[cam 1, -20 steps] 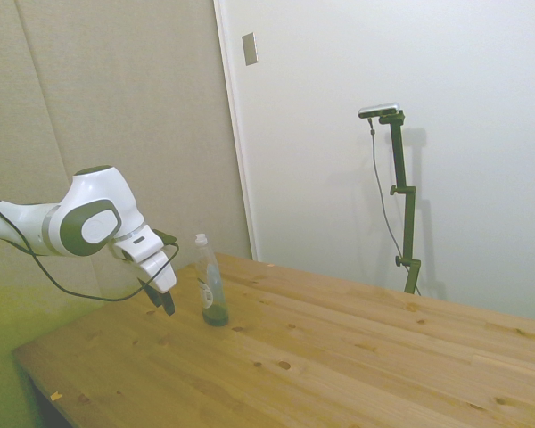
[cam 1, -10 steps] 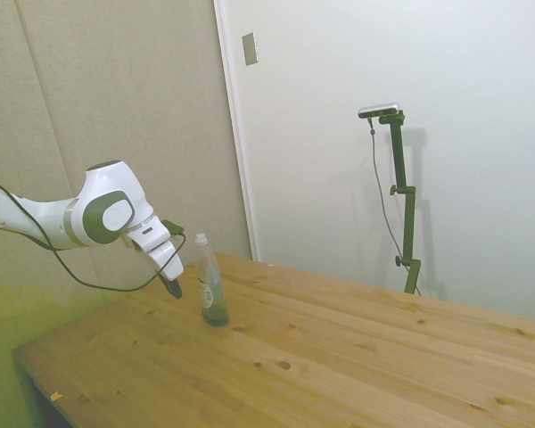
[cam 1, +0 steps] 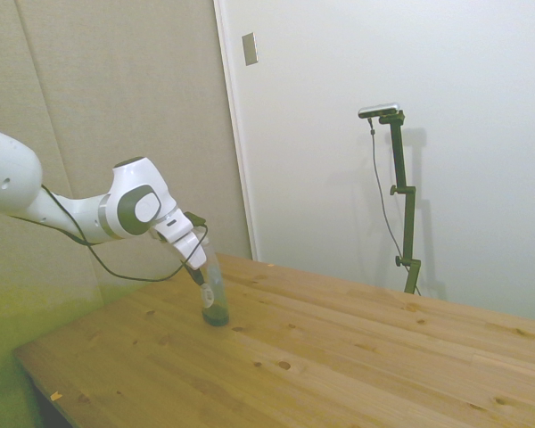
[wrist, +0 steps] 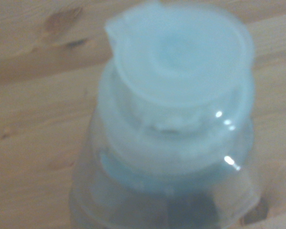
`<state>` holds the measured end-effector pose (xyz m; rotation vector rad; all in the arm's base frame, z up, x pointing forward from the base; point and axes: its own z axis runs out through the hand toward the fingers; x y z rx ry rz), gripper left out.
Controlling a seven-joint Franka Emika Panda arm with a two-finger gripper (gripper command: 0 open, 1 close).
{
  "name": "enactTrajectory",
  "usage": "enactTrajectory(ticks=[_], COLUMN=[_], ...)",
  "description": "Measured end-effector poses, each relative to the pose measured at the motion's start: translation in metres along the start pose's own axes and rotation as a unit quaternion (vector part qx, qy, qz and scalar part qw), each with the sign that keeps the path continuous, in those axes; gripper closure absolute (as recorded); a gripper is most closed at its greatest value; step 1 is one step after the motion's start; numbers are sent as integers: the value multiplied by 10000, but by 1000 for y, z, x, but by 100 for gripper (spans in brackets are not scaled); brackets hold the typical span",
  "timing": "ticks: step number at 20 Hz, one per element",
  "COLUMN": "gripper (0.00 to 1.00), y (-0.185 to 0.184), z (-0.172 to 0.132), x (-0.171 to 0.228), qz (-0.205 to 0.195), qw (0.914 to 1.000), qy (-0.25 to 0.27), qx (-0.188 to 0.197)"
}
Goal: Knock down the dish soap
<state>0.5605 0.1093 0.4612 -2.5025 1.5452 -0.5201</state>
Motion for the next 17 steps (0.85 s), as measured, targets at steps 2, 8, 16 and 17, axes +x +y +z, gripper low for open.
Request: enactTrajectory(ticks=[2,8,16,17], gripper=[100,100,100,100], y=[-11,-42,-50,-50], z=[7,33,40,40], x=[14,36,37,39], qz=[96,209,208,228], qw=[9999,9997,9997,9996], qy=[23,30,44,53], qx=[47,154,134,135])
